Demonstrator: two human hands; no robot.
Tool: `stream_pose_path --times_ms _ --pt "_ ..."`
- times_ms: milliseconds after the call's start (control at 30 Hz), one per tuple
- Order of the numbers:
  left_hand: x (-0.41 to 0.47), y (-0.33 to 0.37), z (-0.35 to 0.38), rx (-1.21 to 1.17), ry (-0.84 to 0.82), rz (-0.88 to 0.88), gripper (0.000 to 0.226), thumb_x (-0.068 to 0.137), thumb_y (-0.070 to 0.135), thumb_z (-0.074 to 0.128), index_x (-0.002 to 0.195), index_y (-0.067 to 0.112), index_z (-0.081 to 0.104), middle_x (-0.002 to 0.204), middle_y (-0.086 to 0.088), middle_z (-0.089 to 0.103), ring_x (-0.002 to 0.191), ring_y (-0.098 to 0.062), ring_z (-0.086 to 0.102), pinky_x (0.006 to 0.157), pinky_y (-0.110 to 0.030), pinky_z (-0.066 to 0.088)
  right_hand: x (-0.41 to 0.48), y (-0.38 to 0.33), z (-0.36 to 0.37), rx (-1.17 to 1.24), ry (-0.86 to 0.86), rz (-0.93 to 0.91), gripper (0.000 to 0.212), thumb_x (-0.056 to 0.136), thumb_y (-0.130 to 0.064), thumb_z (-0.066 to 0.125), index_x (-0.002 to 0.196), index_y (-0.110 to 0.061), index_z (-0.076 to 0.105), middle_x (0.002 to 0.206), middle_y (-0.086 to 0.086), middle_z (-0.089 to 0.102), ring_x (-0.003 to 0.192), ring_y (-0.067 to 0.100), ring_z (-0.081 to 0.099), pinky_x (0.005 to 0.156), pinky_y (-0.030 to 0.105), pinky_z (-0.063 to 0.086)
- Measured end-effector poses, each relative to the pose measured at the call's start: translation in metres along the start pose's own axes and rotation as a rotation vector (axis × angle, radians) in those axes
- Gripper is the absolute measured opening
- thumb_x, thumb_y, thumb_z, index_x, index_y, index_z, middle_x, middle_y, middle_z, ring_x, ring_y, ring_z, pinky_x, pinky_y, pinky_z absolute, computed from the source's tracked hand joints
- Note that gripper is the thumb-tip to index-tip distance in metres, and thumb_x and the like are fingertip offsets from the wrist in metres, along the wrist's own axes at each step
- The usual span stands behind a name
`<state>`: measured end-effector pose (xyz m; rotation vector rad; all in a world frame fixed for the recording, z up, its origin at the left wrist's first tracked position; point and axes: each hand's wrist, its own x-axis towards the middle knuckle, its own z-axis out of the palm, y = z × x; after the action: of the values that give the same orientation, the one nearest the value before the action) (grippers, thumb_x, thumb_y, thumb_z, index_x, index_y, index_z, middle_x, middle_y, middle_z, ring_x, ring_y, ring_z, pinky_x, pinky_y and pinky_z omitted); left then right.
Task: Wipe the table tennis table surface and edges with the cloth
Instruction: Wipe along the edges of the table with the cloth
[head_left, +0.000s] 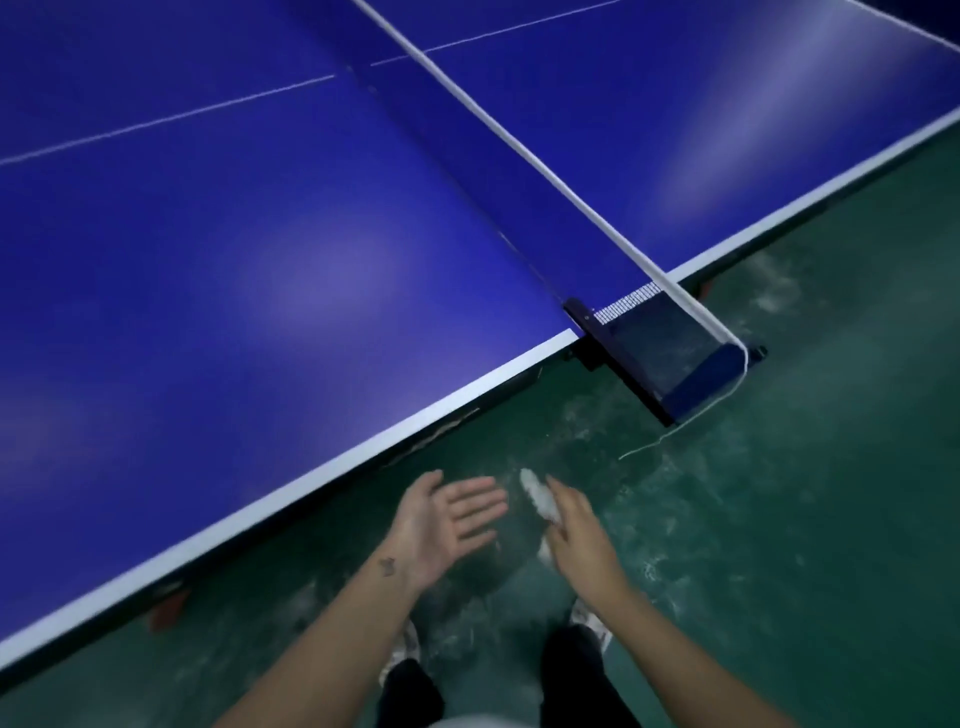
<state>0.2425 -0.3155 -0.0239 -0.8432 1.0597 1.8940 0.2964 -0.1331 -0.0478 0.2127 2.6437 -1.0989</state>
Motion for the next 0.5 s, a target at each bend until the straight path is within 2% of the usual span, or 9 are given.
stream_pose_path --times_ms 33,100,200,267,333,400,467,500 --pt "0.005 -0.005 0.004 -0.030 0.034 0.024 0.056 0.099 0.040 0.019 0.107 0.004 0.062 0.122 -0.019 0.062 0.103 -0.027 0.060 0.094 -0.041 0.042 0.005 0.006 -0.010 0.015 0.039 0.022 0.059 0.092 0.000 0.045 0.146 -0.018 0.029 0.146 0.004 0.035 0.126 0.018 0.041 0.102 0.021 0.030" --pt "0.013 -0.022 0.026 -0.017 0.063 0.034 0.050 0.098 0.041 0.024 0.106 0.009 0.061 0.119 -0.016 0.061 0.101 -0.026 0.059 0.090 -0.040 0.043 0.014 0.011 -0.023 -0.020 0.073 -0.070 0.059 0.091 -0.005 0.048 0.145 -0.021 0.031 0.147 0.001 0.033 0.125 0.018 0.040 0.102 0.026 0.033" --pt "0.021 -0.057 0.080 -0.016 -0.039 0.087 0.041 0.093 0.044 0.037 0.103 0.014 0.064 0.093 -0.007 0.069 0.079 -0.018 0.065 0.067 -0.032 0.052 0.027 0.011 -0.038 -0.174 -0.032 -0.200 0.053 0.094 -0.026 0.048 0.144 -0.031 0.032 0.152 -0.007 0.025 0.126 0.020 0.035 0.102 0.034 0.032" --pt "0.020 -0.071 0.100 -0.057 -0.007 0.206 0.038 0.083 0.042 0.054 0.103 0.013 0.066 0.087 -0.006 0.070 0.069 -0.014 0.066 0.059 -0.027 0.052 0.034 0.011 -0.049 -0.151 -0.123 -0.248 0.043 0.097 -0.028 0.044 0.140 -0.033 0.039 0.151 -0.011 0.026 0.129 0.019 0.032 0.104 0.035 0.028" --pt "0.019 -0.078 0.100 -0.147 0.062 0.308 0.044 0.071 0.040 0.066 0.104 0.011 0.066 0.092 -0.007 0.070 0.074 -0.015 0.067 0.063 -0.028 0.054 0.037 0.010 -0.057 0.040 -0.225 -0.320 0.037 0.097 -0.021 0.042 0.132 -0.030 0.048 0.147 -0.011 0.030 0.132 0.015 0.033 0.107 0.033 0.025" --pt "0.016 -0.079 0.091 -0.237 0.086 0.379 0.043 0.074 0.031 0.068 0.110 0.008 0.064 0.104 -0.012 0.070 0.089 -0.022 0.068 0.078 -0.035 0.056 0.038 0.007 -0.061 0.195 -0.342 -0.367 0.039 0.093 -0.015 0.047 0.129 -0.030 0.045 0.145 -0.012 0.026 0.135 0.010 0.028 0.109 0.026 0.023" --pt "0.012 -0.079 0.081 -0.297 0.096 0.421 0.040 0.076 0.024 0.067 0.112 0.006 0.063 0.108 -0.017 0.069 0.095 -0.025 0.067 0.087 -0.036 0.053 0.045 0.003 -0.061 0.284 -0.495 -0.288 0.058 0.090 -0.008 0.058 0.134 -0.035 0.032 0.148 -0.009 0.023 0.137 0.008 0.025 0.111 0.025 0.023" --pt "0.010 -0.079 0.075 -0.322 0.100 0.428 0.040 0.076 0.023 0.068 0.110 0.004 0.064 0.108 -0.017 0.069 0.094 -0.025 0.067 0.089 -0.036 0.052 0.050 -0.001 -0.060 0.295 -0.580 -0.192 0.068 0.087 -0.013 0.065 0.138 -0.037 0.026 0.146 -0.008 0.026 0.136 0.009 0.028 0.111 0.028 0.027"
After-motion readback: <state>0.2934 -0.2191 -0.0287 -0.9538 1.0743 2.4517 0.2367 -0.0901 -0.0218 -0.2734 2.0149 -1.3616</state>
